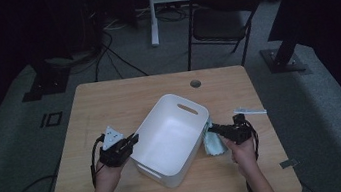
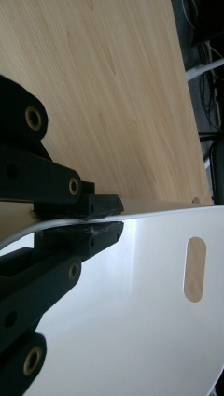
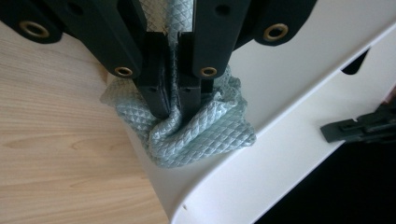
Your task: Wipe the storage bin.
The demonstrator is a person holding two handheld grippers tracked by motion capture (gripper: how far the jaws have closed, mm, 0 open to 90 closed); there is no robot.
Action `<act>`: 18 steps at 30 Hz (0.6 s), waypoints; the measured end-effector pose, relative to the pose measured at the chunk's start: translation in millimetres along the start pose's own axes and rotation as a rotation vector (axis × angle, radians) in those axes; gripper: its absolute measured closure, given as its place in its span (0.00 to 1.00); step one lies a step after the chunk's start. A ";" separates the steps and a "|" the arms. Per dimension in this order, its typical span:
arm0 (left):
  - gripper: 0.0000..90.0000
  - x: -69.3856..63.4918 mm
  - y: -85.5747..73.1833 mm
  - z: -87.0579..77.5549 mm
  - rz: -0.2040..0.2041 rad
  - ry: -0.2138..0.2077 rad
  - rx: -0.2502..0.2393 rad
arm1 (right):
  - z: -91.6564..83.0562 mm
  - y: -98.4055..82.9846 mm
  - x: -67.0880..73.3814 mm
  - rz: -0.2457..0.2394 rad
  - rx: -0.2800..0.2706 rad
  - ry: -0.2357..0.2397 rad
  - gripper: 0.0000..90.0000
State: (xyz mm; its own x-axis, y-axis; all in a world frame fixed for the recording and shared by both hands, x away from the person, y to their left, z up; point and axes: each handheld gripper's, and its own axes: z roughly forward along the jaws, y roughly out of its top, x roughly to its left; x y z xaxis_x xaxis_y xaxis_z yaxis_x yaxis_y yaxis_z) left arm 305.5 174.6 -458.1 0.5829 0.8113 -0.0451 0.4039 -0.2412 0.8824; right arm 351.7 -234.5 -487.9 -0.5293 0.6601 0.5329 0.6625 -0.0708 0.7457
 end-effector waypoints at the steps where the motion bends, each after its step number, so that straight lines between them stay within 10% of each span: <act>1: 0.96 -0.1 0.0 0.0 -0.002 -0.001 0.000 | 0.8 -0.4 -1.0 0.000 0.004 -0.003 0.95; 18: 0.95 -1.0 -0.3 0.2 -0.006 0.003 -0.003 | 17.0 -10.5 -15.5 0.015 0.072 -0.058 0.95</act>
State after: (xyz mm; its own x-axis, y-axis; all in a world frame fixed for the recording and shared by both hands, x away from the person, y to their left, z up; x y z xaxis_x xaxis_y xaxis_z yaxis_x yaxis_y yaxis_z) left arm 305.0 173.8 -458.4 0.5785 0.8142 -0.0493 0.4052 -0.2344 0.8837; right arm 362.0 -231.3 -510.8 -0.4888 0.7018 0.5183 0.7076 -0.0285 0.7060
